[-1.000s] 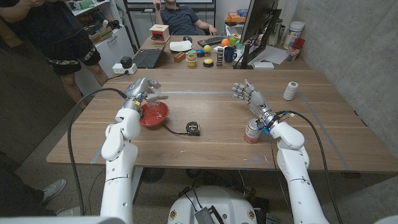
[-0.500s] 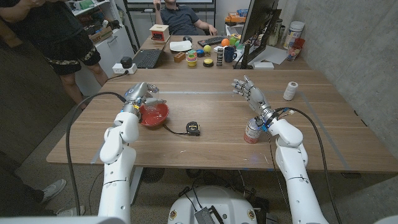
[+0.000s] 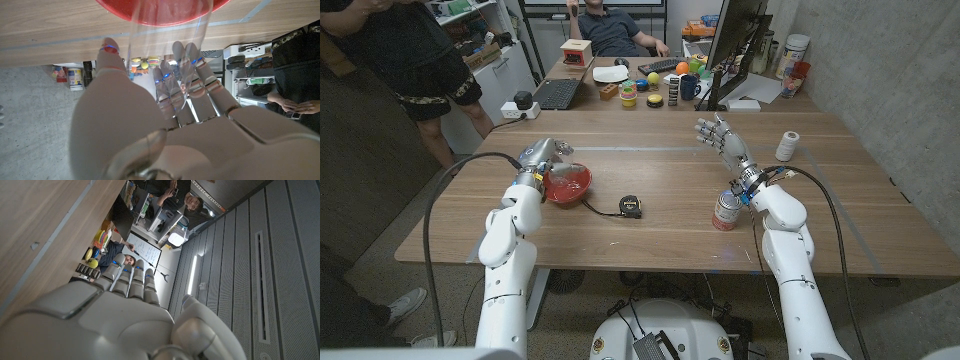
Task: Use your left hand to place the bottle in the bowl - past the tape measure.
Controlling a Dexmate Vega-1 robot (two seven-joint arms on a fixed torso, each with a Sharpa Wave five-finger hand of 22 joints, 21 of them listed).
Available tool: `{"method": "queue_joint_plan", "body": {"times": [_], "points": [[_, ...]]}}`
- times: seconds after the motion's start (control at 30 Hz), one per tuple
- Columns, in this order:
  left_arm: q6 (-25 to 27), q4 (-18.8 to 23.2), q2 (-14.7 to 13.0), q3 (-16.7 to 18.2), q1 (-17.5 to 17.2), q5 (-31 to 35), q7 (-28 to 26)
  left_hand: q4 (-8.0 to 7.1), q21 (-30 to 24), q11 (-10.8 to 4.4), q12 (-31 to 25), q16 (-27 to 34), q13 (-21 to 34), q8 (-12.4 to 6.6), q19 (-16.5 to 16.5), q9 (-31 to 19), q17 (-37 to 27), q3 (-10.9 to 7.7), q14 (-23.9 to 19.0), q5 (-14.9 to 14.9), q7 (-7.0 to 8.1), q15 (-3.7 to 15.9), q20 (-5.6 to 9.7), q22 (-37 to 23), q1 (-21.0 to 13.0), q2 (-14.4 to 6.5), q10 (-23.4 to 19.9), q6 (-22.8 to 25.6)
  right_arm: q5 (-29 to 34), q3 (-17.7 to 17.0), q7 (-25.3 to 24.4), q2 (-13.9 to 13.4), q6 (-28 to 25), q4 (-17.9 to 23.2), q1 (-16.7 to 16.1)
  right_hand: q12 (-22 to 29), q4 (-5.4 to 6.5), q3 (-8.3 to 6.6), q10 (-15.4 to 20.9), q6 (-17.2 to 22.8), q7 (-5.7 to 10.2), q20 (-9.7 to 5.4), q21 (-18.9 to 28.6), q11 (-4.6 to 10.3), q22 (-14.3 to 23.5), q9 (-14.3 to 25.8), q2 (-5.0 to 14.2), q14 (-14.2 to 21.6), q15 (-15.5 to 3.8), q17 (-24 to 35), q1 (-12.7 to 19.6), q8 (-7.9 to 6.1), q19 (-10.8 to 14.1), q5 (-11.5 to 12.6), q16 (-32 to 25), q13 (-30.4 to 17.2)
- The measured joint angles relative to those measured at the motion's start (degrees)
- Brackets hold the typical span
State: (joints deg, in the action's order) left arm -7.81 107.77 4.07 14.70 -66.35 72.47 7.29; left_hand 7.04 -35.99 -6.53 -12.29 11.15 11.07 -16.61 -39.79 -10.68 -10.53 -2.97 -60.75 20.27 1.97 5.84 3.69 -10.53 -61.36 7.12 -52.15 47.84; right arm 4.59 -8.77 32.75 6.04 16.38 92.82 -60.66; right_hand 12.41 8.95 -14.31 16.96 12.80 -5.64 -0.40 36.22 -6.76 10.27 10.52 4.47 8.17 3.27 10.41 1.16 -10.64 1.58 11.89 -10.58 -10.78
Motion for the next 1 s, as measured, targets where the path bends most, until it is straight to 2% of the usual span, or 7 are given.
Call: {"method": "queue_joint_plan", "body": {"times": [1.0], "points": [[4.3,-2.3,-2.8,-1.6,-1.2,4.4,-0.8,-0.23,0.0,-0.03,0.7,-0.1,0.0,1.37,0.4,-0.1,0.1,0.24,0.1,-0.4,0.32,0.09,-0.01,0.0,-0.5,0.5,0.0,0.3,-0.4,0.5,0.3,-0.5,-0.1,0.1,0.6,0.0,-0.24,0.24,0.0,0.2,-0.21,0.0,-0.2,0.01,0.0,0.0,0.0,0.0,0.0,0.0,0.0,0.0,0.0,0.0,0.0,0.0]]}}
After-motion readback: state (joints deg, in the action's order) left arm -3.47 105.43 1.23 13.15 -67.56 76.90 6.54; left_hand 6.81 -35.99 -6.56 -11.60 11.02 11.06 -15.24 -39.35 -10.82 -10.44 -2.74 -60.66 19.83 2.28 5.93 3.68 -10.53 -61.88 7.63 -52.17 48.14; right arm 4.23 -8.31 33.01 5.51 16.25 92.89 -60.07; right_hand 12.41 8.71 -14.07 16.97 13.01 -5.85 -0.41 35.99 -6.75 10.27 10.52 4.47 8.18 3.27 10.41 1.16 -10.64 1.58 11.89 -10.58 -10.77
